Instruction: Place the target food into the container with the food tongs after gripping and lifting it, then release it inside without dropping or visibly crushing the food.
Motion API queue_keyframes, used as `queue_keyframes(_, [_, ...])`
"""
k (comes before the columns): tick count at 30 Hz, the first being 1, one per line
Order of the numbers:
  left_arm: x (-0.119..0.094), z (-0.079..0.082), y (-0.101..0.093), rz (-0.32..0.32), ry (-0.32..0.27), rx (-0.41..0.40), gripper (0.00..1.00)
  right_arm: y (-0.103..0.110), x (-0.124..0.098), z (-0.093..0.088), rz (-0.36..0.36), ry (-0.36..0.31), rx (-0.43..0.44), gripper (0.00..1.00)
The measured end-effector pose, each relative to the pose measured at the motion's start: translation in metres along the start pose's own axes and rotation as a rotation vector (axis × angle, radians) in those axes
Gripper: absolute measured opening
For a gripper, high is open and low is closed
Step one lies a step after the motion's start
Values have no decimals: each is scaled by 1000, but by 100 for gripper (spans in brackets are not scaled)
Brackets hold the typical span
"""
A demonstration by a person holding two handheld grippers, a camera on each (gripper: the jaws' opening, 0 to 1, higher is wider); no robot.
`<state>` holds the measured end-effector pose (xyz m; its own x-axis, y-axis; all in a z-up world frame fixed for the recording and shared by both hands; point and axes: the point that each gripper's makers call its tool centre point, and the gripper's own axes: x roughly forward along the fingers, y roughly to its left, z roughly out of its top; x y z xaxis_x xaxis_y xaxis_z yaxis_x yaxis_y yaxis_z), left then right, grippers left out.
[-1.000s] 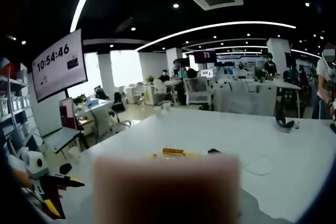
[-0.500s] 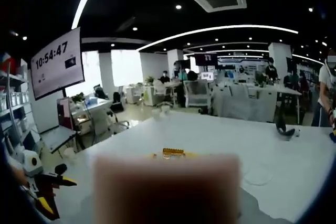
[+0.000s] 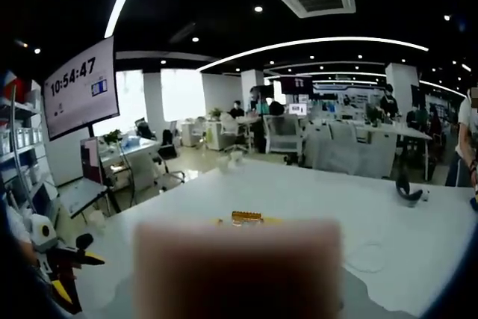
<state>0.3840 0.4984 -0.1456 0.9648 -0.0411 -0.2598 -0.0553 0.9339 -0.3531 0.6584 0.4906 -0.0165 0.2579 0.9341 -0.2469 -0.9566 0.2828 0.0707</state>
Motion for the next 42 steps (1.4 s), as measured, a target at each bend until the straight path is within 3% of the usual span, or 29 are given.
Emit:
queue_keyframes(15, [-8, -7, 7, 30, 4, -9, 99, -8, 24, -5, 12, 18, 44, 18])
queue_keyframes(31, [-21, -4, 16, 76, -23, -18, 99, -4, 41, -5, 28, 42, 37, 19])
queue_keyframes(42, [-23, -2, 14, 80, -17, -15, 99, -8, 54, 14, 36, 40, -8, 19])
